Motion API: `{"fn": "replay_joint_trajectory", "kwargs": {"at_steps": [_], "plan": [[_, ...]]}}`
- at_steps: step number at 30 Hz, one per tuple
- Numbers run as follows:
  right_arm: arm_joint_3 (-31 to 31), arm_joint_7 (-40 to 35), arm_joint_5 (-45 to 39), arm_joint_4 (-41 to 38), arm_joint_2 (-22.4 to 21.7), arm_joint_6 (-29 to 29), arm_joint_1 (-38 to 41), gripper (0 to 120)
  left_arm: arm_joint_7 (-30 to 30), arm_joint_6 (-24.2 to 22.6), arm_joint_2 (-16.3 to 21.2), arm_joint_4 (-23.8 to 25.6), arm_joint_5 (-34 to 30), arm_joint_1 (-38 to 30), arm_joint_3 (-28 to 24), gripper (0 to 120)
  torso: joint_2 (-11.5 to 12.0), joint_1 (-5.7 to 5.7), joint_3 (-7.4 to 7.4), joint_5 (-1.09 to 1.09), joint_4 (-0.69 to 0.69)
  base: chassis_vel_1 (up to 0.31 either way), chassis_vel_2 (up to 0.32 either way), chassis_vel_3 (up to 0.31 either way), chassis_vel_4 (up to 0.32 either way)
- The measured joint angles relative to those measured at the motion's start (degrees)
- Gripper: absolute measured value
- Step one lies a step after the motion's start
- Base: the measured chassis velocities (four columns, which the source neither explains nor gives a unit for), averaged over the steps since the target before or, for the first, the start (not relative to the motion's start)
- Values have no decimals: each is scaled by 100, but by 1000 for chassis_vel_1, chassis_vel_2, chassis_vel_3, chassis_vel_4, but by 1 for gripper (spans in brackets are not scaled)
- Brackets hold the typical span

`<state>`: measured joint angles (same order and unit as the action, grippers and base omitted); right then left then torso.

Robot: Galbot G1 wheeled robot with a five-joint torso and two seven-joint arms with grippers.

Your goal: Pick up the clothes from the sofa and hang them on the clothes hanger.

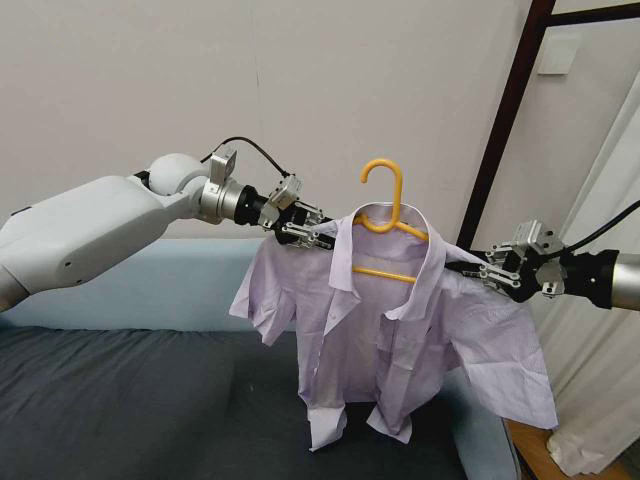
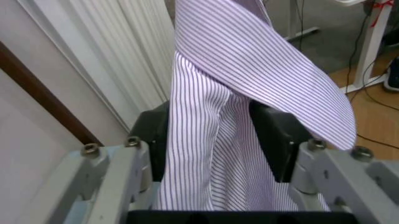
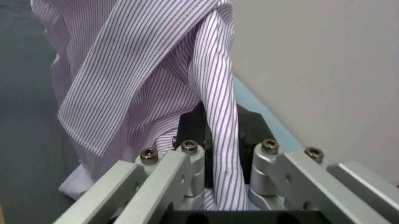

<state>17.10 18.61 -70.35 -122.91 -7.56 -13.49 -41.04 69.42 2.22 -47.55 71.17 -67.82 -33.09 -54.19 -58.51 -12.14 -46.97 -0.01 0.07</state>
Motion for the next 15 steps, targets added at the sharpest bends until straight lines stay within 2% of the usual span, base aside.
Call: {"fn": "replay_joint_trajectory", "kwargs": {"at_steps": [7, 9, 11, 15], "plan": [[5, -575, -217, -63, 78, -241, 62, 8, -118, 96, 73, -136, -137, 68, 293, 79, 0, 0, 0, 0, 0, 0, 0, 0, 0], [6, -732, -253, -99, 110, -297, 74, 8, -190, 103, 120, -120, -227, 132, 395, 84, 0, 0, 0, 0, -1, 0, 0, 0, 0], [41, -1077, -303, -152, 179, -470, 105, 8, -353, 113, 214, 5, -325, 281, 580, 95, 0, 0, 0, -1, -1, 0, 0, 0, 0], [123, -1481, -497, -197, 262, -654, 116, 8, -648, 123, 365, 294, -431, 539, 805, 100, 0, 0, 0, 0, 0, 0, 0, 0, 0]]}}
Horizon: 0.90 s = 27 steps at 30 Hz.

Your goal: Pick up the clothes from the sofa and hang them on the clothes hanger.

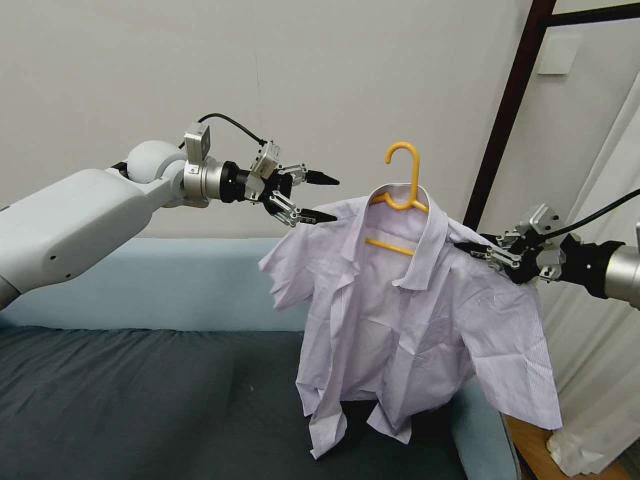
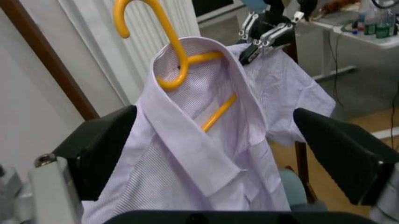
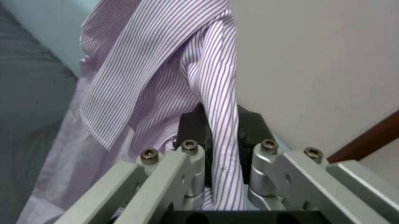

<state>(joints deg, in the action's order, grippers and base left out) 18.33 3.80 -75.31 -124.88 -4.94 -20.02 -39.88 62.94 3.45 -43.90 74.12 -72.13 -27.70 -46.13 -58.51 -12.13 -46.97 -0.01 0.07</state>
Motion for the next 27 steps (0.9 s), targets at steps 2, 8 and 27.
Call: {"fn": "replay_joint_trajectory", "kwargs": {"at_steps": [2, 8, 27], "plan": [[66, -227, -149, -46, 91, -65, 7, 8, -493, 34, 164, 344, -99, 348, 220, 100, 1, 0, 0, 1, 0, 0, 0, 0, 0], [302, -698, -619, -249, 208, -276, 12, 8, -1879, 122, 396, 1198, -132, 1193, 783, 100, 1, 0, 0, -1, -2, 0, 0, 0, 0], [836, -1735, -1574, -882, 267, -604, 11, 8, -5926, 218, 8, 2845, 518, 2811, 1373, 100, 0, 0, 0, 1, 0, 0, 0, 0, 0]]}}
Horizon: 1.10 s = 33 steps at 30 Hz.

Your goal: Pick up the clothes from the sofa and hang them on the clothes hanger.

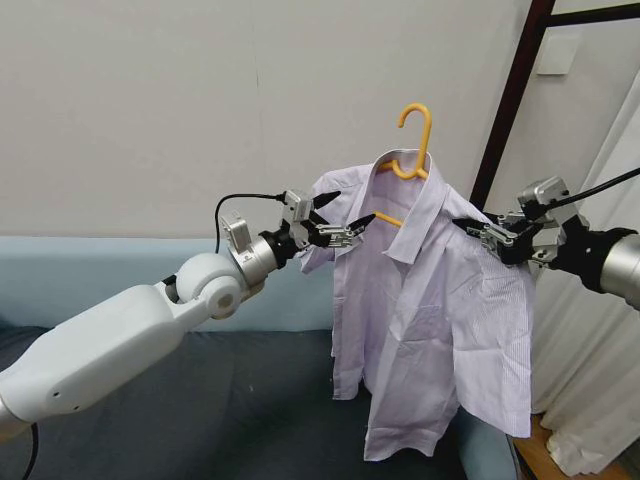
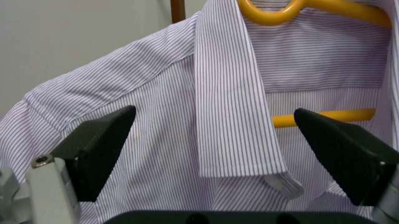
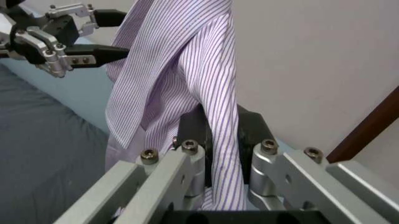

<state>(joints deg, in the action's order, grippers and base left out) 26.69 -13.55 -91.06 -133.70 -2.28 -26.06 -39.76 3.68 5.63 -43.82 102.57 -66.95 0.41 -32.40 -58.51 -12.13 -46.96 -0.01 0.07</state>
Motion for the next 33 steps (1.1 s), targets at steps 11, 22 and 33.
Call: {"fn": "replay_joint_trajectory", "kwargs": {"at_steps": [11, 22, 33], "plan": [[137, -326, -371, -8, -46, -73, -8, 8, -708, 0, -143, 371, 379, 157, -4, 53, 0, 0, 0, 0, 0, 0, 0, 0, 0], [166, -414, -527, -76, -83, -68, -9, 8, -952, -32, -213, 474, 560, 253, -6, 16, 0, 0, -1, -1, -1, 0, 0, 0, 0], [165, -488, -639, -83, -39, -34, -14, 8, -1275, -38, -194, 819, 715, 195, 16, 0, 0, 0, -1, -1, 0, 0, 0, 0, 0]]}}
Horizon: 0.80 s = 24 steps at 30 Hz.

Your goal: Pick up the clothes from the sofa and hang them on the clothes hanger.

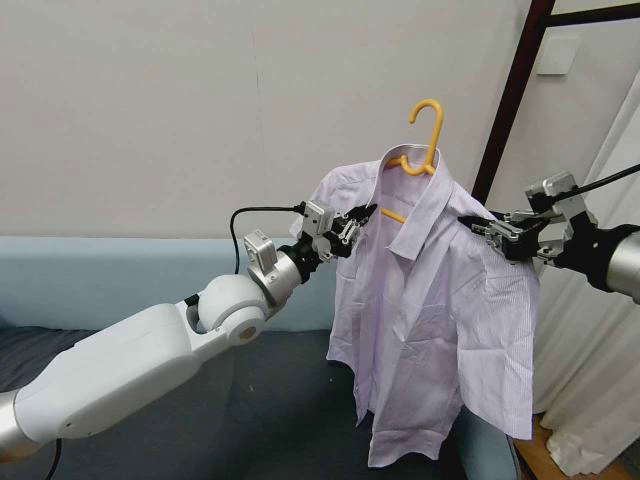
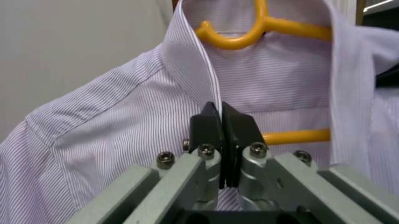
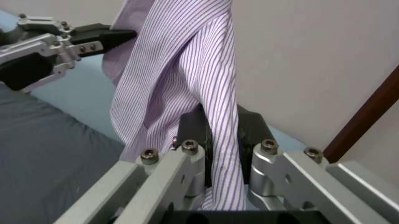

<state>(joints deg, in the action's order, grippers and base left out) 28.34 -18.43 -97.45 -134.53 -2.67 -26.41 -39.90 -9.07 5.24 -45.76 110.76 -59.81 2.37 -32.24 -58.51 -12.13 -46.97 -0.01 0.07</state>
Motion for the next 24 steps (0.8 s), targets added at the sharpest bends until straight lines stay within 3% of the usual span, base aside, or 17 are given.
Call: {"fn": "replay_joint_trajectory", "kwargs": {"at_steps": [9, 19, 21, 22, 24], "plan": [[19, -10, -38, 41, 29, 18, -5, 8, -288, -94, 95, 394, -102, 32, 89, 0, 0, 0, 0, 1, 0, 0, 0, 0, 0], [-8, -66, -70, -31, 57, 58, -6, 8, -676, -263, 217, 613, 45, 750, 445, 0, 0, 0, 0, 0, 0, 0, 0, 0, 0], [-27, -129, -83, -56, 60, 62, -8, 8, -871, -447, 241, 685, 118, 979, 535, 0, 0, 0, 0, 0, -1, 0, 0, 0, 0], [-55, -203, -88, -89, 81, 63, -8, 8, -1177, -754, 250, 778, 357, 1208, 582, 6, 0, 0, 1, 0, -1, 0, 0, 0, 0], [-75, -272, -85, -105, 104, 76, -5, 8, -1391, -944, 255, 830, 641, 1418, 616, 11, 0, 0, 0, 0, 0, 0, 0, 0, 0]]}}
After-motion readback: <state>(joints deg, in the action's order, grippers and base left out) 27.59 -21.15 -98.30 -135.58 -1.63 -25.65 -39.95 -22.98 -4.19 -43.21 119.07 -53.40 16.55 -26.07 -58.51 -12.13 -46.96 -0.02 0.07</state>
